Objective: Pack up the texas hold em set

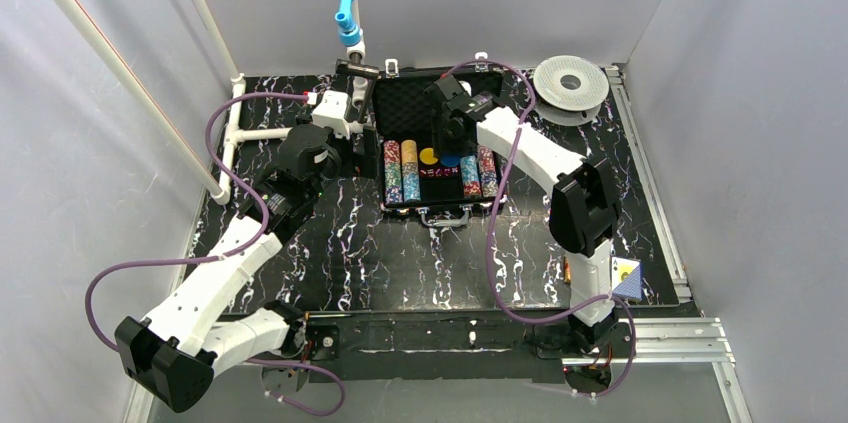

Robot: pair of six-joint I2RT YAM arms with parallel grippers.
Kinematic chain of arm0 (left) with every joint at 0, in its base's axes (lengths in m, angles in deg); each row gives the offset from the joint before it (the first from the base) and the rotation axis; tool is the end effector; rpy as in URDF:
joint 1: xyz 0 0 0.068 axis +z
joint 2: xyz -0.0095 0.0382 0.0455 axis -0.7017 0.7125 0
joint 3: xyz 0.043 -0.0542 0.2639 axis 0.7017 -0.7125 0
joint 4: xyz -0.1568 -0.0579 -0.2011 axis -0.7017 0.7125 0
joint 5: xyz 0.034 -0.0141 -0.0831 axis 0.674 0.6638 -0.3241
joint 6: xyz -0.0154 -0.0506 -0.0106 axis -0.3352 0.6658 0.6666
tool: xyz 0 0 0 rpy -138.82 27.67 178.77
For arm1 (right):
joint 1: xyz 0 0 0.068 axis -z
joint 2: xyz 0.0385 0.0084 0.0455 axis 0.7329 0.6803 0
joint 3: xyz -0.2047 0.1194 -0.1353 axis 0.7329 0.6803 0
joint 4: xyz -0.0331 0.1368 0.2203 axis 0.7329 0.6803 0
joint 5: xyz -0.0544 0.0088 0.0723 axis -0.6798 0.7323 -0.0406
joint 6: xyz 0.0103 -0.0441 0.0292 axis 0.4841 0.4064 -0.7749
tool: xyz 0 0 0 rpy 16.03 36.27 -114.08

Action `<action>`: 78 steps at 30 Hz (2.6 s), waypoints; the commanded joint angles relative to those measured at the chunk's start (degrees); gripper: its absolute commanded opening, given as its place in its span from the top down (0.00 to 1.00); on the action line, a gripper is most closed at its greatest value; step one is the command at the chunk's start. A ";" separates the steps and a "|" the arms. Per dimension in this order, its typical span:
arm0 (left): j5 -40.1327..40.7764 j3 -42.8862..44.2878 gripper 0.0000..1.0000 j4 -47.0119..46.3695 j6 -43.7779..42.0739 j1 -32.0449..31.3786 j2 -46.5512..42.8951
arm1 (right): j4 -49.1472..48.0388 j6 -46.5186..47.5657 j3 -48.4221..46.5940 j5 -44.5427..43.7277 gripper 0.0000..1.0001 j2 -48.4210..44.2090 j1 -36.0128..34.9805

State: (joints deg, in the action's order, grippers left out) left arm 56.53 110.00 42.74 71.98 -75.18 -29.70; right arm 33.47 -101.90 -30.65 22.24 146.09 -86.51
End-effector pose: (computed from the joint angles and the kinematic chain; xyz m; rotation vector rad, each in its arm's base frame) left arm 0.2063 -0.1140 0.3713 0.2136 1.7726 -0.3064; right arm 0.3497 0.2737 0.2784 -0.1183 2.4966 0.1131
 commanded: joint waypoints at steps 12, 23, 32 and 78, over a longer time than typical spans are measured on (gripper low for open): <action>-0.60 1.96 0.00 0.34 0.15 -0.24 -0.32 | 1.13 -2.36 7.14 -1.88 0.99 -6.51 3.98; -1.54 2.12 0.01 0.33 0.41 -0.24 -0.29 | -4.42 -5.42 33.80 2.00 0.99 -23.72 17.77; -1.14 1.95 0.00 0.33 0.53 -0.24 -0.16 | -4.23 -4.72 37.38 2.03 0.99 -22.11 21.29; -0.84 2.10 0.00 0.54 0.23 -0.20 0.55 | 3.63 -0.72 3.22 1.57 0.99 2.93 -1.85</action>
State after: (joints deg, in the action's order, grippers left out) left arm 55.44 110.02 42.76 72.40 -75.18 -29.22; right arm 33.77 -102.86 -21.38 26.13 146.00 -87.86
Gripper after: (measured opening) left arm 0.993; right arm 0.551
